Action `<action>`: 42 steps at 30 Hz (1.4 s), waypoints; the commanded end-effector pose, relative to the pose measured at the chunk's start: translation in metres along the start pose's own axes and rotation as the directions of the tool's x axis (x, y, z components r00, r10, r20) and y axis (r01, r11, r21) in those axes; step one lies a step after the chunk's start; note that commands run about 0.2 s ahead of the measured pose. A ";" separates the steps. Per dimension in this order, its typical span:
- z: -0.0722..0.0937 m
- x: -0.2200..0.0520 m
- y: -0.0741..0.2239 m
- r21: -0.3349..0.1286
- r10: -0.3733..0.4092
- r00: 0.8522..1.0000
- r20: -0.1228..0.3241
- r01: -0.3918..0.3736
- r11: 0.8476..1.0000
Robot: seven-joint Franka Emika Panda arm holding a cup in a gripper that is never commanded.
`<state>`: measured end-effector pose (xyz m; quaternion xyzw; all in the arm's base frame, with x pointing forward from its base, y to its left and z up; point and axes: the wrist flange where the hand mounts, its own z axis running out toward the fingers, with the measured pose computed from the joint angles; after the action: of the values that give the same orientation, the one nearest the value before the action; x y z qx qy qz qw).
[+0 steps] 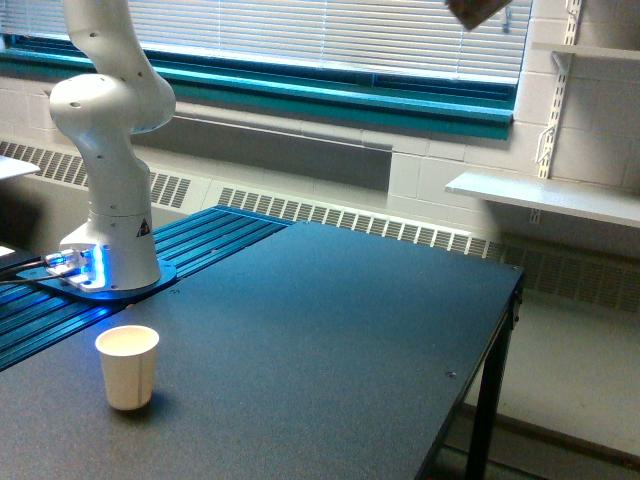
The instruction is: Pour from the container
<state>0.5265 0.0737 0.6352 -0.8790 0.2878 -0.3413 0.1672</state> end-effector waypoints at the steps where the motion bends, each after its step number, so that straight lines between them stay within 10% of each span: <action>1: -0.027 0.009 0.029 0.002 0.035 0.998 -0.050 -0.035 0.999; 16: -0.033 -0.004 0.125 -0.088 0.165 0.984 -0.067 -0.170 0.981; 42: -0.021 -0.037 0.286 -0.255 0.402 0.913 -0.068 -0.406 0.878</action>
<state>0.3917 -0.1124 0.4995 -0.8236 0.4878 -0.2651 0.1158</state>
